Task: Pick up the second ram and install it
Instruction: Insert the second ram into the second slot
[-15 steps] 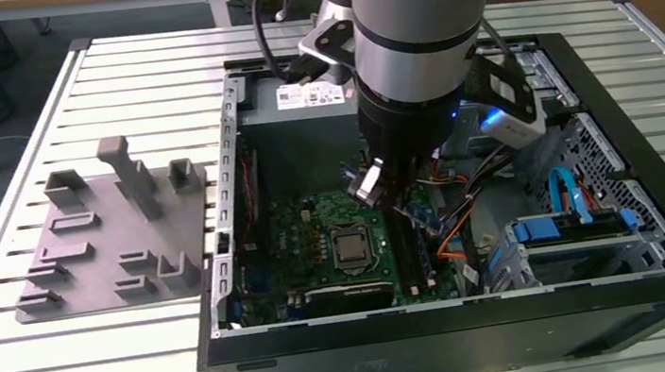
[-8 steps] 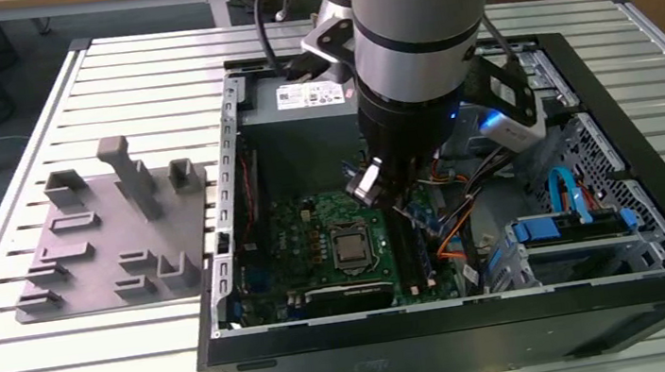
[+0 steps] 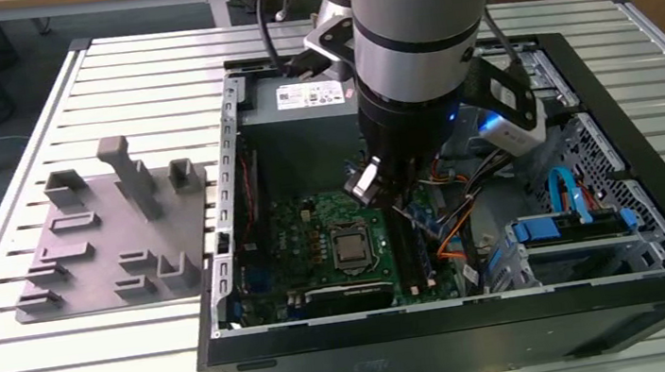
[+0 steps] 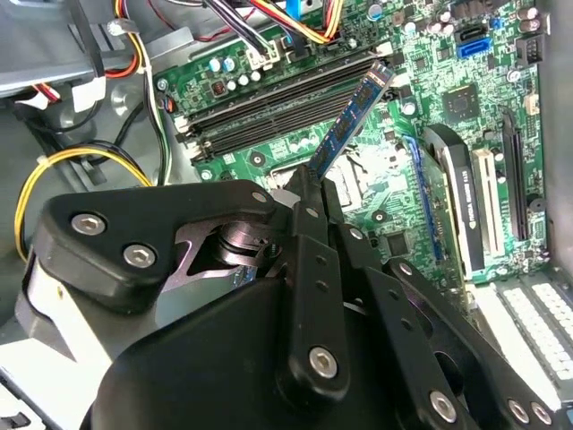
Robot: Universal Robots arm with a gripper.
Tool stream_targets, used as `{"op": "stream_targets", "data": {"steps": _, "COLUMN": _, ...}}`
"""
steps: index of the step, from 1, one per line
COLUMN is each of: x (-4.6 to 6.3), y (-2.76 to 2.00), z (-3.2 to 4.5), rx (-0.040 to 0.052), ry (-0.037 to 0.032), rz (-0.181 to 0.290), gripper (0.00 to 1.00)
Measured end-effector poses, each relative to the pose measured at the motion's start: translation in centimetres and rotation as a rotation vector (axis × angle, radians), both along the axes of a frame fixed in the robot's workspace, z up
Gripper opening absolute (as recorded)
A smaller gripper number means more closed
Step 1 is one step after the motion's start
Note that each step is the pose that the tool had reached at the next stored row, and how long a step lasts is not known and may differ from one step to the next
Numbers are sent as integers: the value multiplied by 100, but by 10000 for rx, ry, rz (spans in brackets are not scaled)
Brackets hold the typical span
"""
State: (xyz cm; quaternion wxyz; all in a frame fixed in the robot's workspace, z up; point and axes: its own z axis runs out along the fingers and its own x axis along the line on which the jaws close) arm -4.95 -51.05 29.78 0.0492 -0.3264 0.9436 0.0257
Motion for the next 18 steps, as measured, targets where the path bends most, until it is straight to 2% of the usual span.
{"op": "stream_targets", "data": {"steps": 18, "x": 0, "y": 0, "z": -1, "rx": 0, "ry": 0, "rz": -1006, "gripper": 13}}
